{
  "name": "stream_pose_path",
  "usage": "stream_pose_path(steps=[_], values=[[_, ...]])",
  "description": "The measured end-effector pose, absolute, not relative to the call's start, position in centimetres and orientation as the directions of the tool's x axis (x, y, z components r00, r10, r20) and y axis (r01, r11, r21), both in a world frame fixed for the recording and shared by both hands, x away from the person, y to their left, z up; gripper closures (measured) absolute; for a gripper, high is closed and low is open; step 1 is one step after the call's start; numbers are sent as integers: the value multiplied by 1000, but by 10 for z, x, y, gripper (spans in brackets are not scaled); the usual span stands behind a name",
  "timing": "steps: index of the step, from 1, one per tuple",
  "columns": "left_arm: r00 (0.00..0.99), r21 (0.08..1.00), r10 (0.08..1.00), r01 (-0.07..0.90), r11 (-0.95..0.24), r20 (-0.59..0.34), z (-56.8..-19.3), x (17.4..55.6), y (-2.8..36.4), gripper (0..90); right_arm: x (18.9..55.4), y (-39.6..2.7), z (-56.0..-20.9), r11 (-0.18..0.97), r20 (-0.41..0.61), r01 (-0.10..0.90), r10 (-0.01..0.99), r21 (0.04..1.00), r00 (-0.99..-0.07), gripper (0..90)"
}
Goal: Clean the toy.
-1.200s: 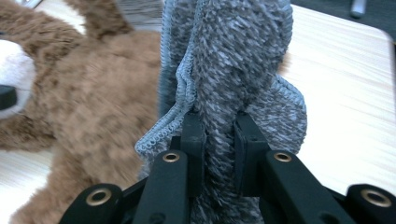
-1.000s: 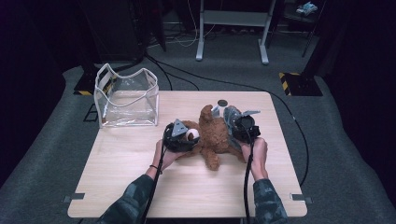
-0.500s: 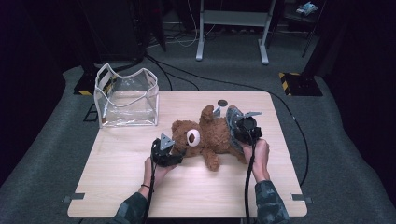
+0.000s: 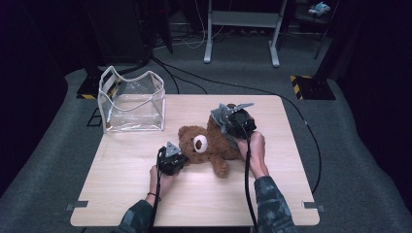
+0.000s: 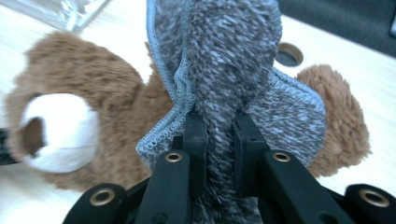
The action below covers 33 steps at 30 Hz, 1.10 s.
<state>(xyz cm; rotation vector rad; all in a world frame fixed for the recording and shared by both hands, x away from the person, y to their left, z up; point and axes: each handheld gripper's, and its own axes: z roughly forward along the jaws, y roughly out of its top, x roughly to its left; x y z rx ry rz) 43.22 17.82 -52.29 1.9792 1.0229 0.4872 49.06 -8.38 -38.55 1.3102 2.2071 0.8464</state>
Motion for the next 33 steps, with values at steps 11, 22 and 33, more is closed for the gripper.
stream_pose_path(steps=[11, 22, 33], values=[[595, 811, 804, 472, -344, -5, -526, 432, 176, 822, 499, -122, -403, 265, -21, 713, 943, 650, -331, 788], [599, 801, 800, 466, -377, 28, -526, 433, 173, 824, 474, -69, -358, 328, -5, 574, 871, 751, -491, 788], [599, 799, 800, 468, -379, 29, -526, 433, 173, 825, 501, -28, -400, 443, -88, 626, 853, 642, -514, 788]])
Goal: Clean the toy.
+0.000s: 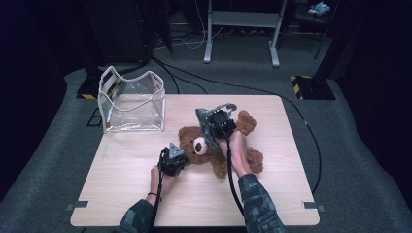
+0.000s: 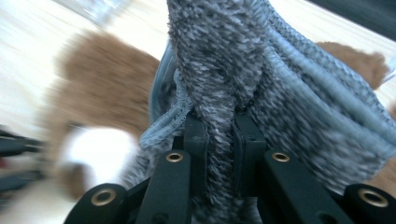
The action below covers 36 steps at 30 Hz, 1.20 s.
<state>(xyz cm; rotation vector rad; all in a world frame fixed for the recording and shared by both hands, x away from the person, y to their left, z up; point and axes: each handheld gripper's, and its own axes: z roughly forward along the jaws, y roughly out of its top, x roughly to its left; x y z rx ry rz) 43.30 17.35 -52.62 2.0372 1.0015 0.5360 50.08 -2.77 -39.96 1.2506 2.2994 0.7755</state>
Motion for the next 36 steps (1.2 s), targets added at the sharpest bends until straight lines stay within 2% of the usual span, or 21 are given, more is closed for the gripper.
stream_pose_path(steps=[2, 6, 14, 18, 21, 24, 27, 30, 36], values=[[596, 801, 802, 467, -374, 27, -527, 433, 173, 826, 505, -37, -406, 430, -89, 652, 869, 624, -487, 789], [603, 795, 798, 473, -379, 22, -526, 432, 173, 826, 505, -48, -400, 364, -14, 670, 884, 647, -467, 788], [594, 798, 803, 468, -380, 34, -527, 432, 172, 826, 504, -19, -380, 326, 68, 612, 846, 720, -529, 783], [597, 799, 801, 461, -386, 43, -527, 432, 172, 826, 511, 1, -390, 368, 57, 599, 819, 711, -571, 781], [597, 798, 801, 461, -388, 45, -527, 432, 172, 826, 515, 6, -401, 390, 38, 619, 826, 681, -562, 782], [596, 798, 801, 459, -391, 49, -526, 431, 172, 826, 516, 0, -405, 408, -3, 629, 841, 661, -542, 783], [596, 798, 801, 459, -391, 49, -526, 431, 172, 826, 517, -12, -407, 463, -109, 628, 849, 625, -518, 784], [594, 799, 803, 459, -387, 47, -527, 431, 172, 826, 516, -26, -406, 414, -79, 650, 875, 637, -478, 784], [601, 794, 798, 463, -394, 45, -526, 431, 172, 825, 510, -32, -392, 327, 25, 636, 877, 699, -479, 782]])
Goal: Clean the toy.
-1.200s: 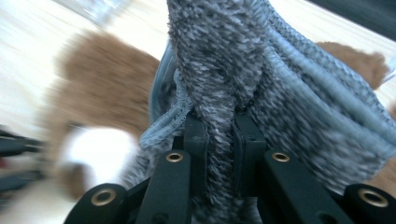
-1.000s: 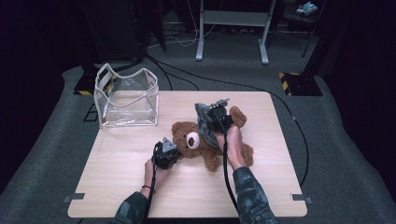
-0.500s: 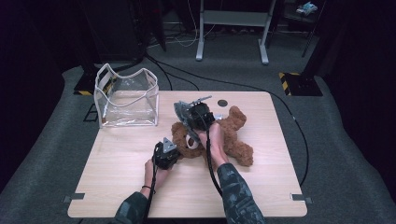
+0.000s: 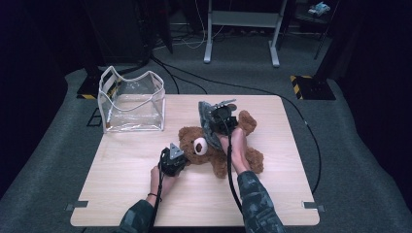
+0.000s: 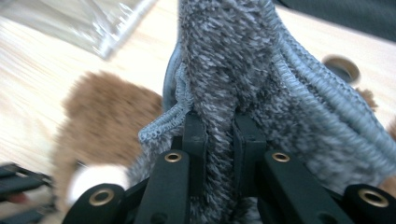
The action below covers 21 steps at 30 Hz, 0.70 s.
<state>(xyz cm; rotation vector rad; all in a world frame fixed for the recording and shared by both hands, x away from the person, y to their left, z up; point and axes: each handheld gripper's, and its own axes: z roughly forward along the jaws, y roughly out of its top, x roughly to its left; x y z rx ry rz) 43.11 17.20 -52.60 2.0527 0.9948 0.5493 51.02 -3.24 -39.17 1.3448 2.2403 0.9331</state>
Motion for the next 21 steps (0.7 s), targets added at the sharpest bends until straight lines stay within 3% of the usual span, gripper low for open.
stream_pose_path(steps=[9, 16, 20, 21], values=[[594, 798, 803, 457, -393, 55, -527, 431, 171, 825, 507, 6, -395, 325, 77, 567, 816, 757, -572, 778], [593, 798, 803, 455, -395, 60, -527, 431, 171, 825, 510, 8, -412, 379, 26, 586, 825, 716, -565, 780], [592, 798, 804, 459, -391, 54, -527, 430, 171, 825, 510, -5, -410, 447, -96, 594, 844, 668, -527, 780], [596, 796, 802, 460, -393, 52, -526, 430, 171, 825, 512, -11, -410, 430, -86, 606, 855, 669, -511, 780]])
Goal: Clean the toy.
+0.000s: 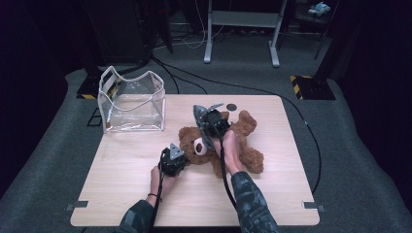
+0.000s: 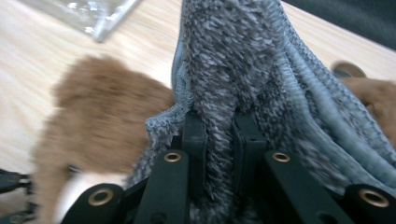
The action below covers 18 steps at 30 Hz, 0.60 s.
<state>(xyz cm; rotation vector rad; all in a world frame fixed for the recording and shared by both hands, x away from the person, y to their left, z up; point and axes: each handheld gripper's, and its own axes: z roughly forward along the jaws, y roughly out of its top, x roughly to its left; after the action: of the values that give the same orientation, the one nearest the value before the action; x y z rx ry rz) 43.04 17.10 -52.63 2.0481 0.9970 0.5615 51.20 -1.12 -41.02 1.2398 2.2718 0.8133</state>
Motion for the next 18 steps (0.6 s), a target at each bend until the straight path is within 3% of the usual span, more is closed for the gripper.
stream_pose_path(steps=[9, 16, 18], values=[[591, 799, 805, 457, -390, 55, -527, 430, 170, 825, 512, -44, -403, 373, -92, 598, 890, 709, -446, 781], [593, 798, 803, 458, -392, 54, -526, 430, 171, 825, 517, -70, -403, 339, -141, 629, 929, 699, -343, 782], [597, 795, 801, 460, -394, 52, -526, 430, 171, 825, 520, -93, -402, 278, -118, 662, 954, 696, -277, 782]])
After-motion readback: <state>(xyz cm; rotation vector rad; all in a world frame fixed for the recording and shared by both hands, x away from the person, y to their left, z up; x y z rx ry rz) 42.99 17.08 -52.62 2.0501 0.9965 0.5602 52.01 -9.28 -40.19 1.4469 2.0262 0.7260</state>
